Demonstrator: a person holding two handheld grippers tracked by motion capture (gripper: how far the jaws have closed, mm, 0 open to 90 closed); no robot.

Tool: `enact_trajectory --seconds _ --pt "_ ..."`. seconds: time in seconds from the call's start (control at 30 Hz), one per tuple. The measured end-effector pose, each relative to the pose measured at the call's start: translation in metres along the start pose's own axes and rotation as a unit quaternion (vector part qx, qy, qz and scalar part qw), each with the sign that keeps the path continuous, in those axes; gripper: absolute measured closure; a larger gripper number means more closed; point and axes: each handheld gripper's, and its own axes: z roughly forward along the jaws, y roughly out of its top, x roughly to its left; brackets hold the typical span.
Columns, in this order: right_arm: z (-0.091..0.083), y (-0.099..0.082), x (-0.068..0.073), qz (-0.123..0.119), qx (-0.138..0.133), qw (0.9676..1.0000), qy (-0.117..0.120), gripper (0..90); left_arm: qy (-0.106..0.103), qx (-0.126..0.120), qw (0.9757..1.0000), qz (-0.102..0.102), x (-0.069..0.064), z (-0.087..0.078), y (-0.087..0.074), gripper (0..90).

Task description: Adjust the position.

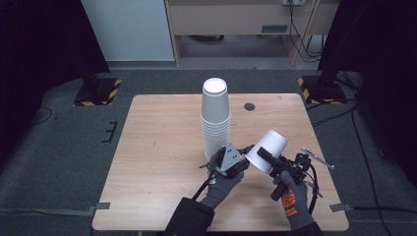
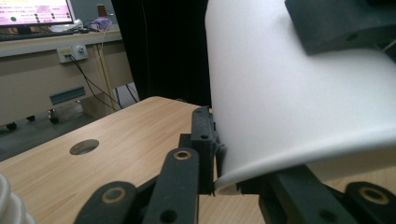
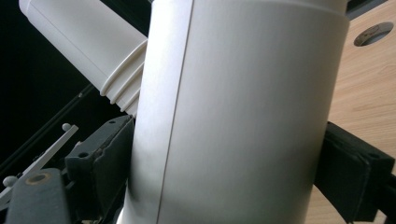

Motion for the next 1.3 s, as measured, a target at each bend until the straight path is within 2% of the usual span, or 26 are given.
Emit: enact_trajectory --seconds 0.17,0.27,0.4,0.67,0.8,1.17,1.3 --pt "0.002 -0.002 -0.001 0.012 0.01 0.9999 0.004 14.0 0.004 -0.001 1.0 0.002 0.0 0.002 0.0 76.2" --pt "0.002 -0.002 -0.001 0.012 0.009 0.9999 0.006 13.5 0.005 0.001 0.9999 0.009 0.0 0.0 0.001 81.6" --pt "0.002 -0.001 -0.001 0.013 0.008 0.9999 0.008 12.4 0.005 0.002 0.9999 0.009 0.0 -0.001 0.002 82.8" --pt "0.001 0.001 -0.003 0.002 0.004 1.0 0.006 8.5 -0.004 0.01 0.9999 0.009 0.002 -0.009 0.003 85.1" --pt "0.0 0.003 -0.003 -0.004 -0.008 0.9999 0.005 8.2 -0.009 0.012 0.9998 0.011 0.001 -0.013 0.006 85.3" --pt "-0.001 0.007 -0.004 -0.005 -0.005 0.9999 0.012 5.5 -0.016 0.025 0.9995 0.011 0.001 -0.02 0.01 85.1" --pt "-0.002 0.008 -0.003 -0.013 -0.01 0.9998 0.01 4.2 -0.018 0.025 0.9995 0.013 0.001 -0.023 0.013 85.6"
